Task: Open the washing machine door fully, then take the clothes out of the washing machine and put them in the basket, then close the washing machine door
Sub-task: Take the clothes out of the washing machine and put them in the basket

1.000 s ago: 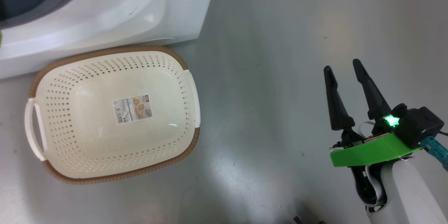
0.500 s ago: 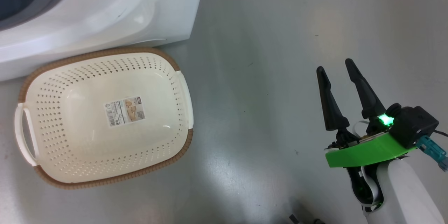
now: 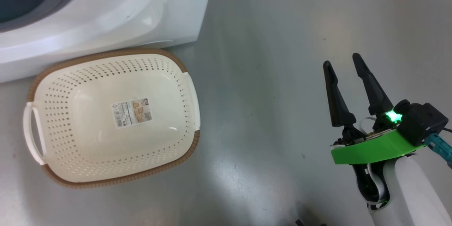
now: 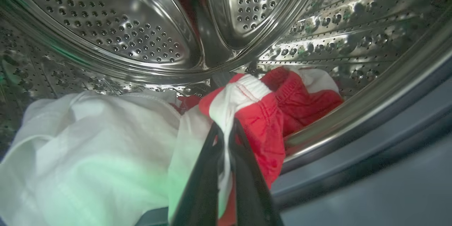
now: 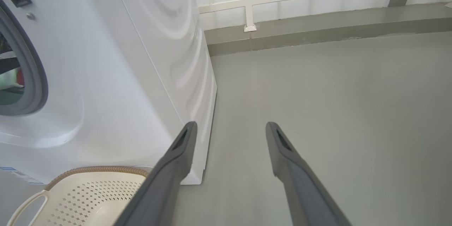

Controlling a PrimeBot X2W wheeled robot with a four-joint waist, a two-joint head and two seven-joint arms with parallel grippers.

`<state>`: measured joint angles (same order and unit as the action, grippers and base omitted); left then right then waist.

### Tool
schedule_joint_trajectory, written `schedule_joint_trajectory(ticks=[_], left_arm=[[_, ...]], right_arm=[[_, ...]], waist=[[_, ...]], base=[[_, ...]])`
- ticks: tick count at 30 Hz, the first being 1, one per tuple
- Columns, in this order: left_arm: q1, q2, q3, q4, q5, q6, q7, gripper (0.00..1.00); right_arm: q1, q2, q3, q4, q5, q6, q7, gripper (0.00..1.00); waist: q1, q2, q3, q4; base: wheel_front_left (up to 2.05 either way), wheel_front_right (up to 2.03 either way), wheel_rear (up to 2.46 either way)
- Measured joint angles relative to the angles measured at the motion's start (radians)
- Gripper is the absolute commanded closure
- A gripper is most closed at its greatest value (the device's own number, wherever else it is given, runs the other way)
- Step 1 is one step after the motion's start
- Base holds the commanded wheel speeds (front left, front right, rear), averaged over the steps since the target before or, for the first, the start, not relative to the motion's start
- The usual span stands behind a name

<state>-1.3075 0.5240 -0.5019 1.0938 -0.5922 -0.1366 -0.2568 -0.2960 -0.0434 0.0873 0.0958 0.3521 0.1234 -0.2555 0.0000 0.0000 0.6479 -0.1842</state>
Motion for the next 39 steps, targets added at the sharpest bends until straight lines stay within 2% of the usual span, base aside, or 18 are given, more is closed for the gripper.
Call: schedule_joint_trajectory(ticks=[8,13,19,26,31,39], left_arm=[[0.132,-0.037,0.228,-0.187,0.017,0.006,0.000,1.00],[0.271,-0.100,0.382,-0.331,0.098,0.005,0.000,1.00],[0.446,-0.209,0.531,-0.514,0.166,0.005,0.000,1.00],[0.578,-0.267,0.594,-0.671,0.173,0.005,0.000,1.00],[0.709,-0.317,0.644,-0.847,0.236,0.005,0.000,1.00],[0.846,-0.372,0.667,-1.040,0.276,0.005,0.000,1.00]], right_arm=[[0.000,0.000,-0.019,0.007,-0.003,0.000,0.000,0.00],[0.004,0.000,-0.040,0.015,-0.011,0.000,0.000,0.00],[0.035,-0.001,-0.061,0.027,-0.021,0.000,0.000,0.00],[0.068,-0.001,-0.084,0.030,-0.022,0.000,0.000,0.00],[0.072,-0.002,-0.100,0.034,-0.035,0.000,0.000,0.00],[0.099,-0.002,-0.108,0.037,-0.035,0.000,0.000,0.00]], waist=[[0.0000,0.0000,-0.035,0.034],[0.0000,0.0000,-0.070,0.057],[0.0000,0.0000,-0.127,0.093],[-0.0001,0.0000,-0.170,0.125],[0.0000,0.0000,-0.203,0.149],[0.0000,0.0000,-0.236,0.163]], base=[[0.00,0.00,0.00],[0.00,0.00,0.00],[0.00,0.00,0.00],[0.00,0.00,0.00],[0.00,0.00,0.00],[0.00,0.00,0.00]])
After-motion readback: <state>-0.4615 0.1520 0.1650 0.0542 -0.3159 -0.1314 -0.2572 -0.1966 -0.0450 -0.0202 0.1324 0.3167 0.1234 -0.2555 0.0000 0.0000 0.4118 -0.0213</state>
